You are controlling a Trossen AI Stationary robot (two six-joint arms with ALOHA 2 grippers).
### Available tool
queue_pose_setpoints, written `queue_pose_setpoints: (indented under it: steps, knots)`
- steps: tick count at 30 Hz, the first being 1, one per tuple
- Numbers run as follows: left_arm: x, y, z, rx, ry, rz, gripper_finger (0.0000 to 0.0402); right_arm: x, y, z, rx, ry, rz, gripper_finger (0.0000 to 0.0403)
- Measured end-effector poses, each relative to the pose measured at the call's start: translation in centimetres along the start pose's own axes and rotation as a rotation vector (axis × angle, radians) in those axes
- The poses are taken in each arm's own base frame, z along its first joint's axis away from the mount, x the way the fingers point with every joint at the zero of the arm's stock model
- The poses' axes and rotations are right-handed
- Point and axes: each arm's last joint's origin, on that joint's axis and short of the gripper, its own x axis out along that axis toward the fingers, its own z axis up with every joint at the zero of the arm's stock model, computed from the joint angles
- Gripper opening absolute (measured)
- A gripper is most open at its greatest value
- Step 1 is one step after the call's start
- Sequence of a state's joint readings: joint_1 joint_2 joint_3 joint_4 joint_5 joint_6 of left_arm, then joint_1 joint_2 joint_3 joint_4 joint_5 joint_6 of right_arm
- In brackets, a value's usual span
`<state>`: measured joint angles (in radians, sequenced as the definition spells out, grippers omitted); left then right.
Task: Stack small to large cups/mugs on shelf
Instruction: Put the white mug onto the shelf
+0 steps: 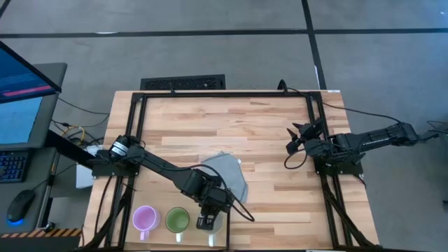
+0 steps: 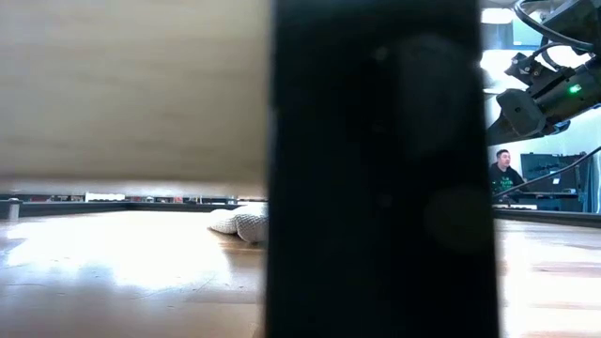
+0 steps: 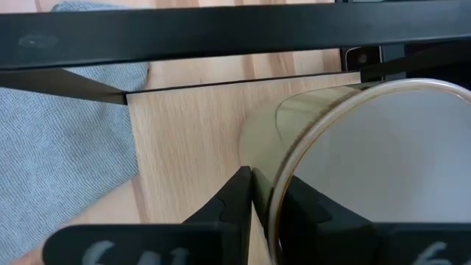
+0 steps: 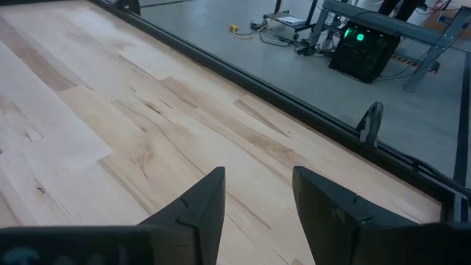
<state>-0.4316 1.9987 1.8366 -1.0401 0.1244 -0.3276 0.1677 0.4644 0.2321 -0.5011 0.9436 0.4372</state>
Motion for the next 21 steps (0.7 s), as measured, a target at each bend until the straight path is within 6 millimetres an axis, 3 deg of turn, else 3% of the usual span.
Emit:
queue_pose_setpoints:
  steps: [21]
  knots:
    - [-0.01, 0.06, 0.03, -0.035, -0.001, 0.002, 0.0037, 0.0, 0.0, 0.0, 0.0, 0.0, 0.0, 0.0182]
